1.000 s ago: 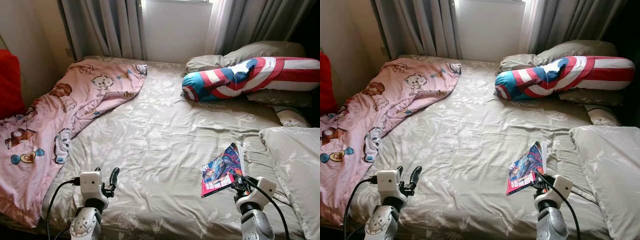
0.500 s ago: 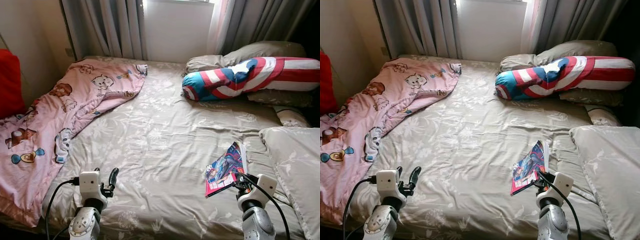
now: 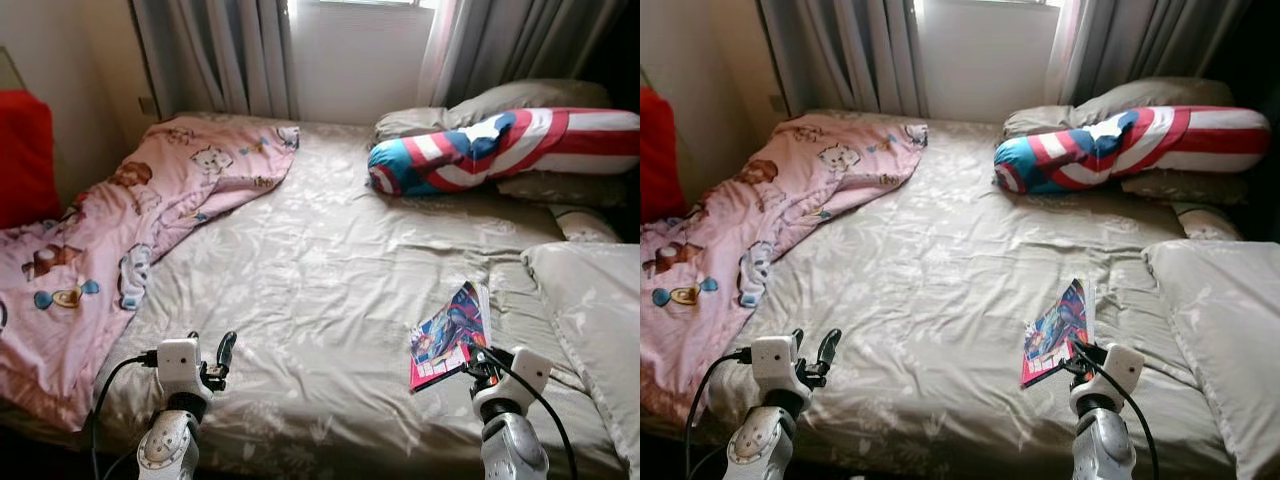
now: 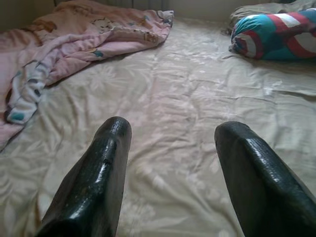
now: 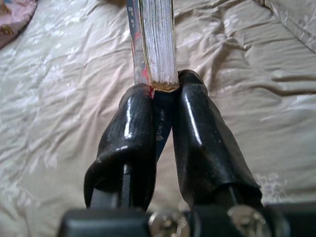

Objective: Clean up the room

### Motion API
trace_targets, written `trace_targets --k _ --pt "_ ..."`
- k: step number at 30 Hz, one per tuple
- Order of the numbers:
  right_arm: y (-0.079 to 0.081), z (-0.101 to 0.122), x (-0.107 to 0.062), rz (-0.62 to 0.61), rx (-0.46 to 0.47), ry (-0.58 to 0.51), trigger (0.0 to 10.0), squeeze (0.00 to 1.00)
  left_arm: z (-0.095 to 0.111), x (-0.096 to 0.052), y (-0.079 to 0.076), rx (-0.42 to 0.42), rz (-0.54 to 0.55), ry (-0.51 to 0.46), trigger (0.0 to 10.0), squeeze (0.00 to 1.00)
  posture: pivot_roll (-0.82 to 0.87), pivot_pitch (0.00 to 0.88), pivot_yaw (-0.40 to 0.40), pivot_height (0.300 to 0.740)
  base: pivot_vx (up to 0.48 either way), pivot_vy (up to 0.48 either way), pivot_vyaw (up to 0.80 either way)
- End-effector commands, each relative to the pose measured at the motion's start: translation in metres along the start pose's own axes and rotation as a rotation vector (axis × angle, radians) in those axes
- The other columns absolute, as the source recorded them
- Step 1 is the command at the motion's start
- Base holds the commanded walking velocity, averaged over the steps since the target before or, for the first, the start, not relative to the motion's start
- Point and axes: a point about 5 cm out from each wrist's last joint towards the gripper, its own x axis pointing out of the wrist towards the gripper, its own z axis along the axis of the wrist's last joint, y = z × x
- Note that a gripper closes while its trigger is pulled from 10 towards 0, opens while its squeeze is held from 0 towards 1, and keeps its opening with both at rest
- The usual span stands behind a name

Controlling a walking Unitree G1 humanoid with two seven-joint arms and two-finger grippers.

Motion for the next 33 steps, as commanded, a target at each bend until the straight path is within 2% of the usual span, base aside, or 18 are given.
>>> trace_targets --k 1,5,27,33 --pt "0.001 0.008 0.005 0.000 -0.015 -0.023 10.0 0.00 0.002 0.001 0.001 -0.011 0.011 -0.004 10.0 0.00 0.08 0.000 -0.059 0.646 0.000 0.000 0.00" --pt "0.002 0.012 0.004 0.014 -0.017 -0.064 10.0 0.00 0.002 0.001 0.001 -0.012 0.013 -0.006 10.0 0.00 0.08 0.000 -0.061 0.636 0.000 0.000 0.00" --pt "0.009 0.020 0.008 0.048 -0.014 -0.112 10.0 0.00 0.005 0.001 0.002 -0.016 0.020 -0.021 10.0 0.00 0.08 0.000 -0.061 0.636 0.000 0.000 0.00" --pt "0.010 0.022 0.008 0.058 -0.034 -0.120 10.0 0.00 0.006 0.000 0.001 -0.017 0.016 -0.025 10.0 0.00 0.08 0.000 -0.060 0.636 0.291 0.000 0.00"
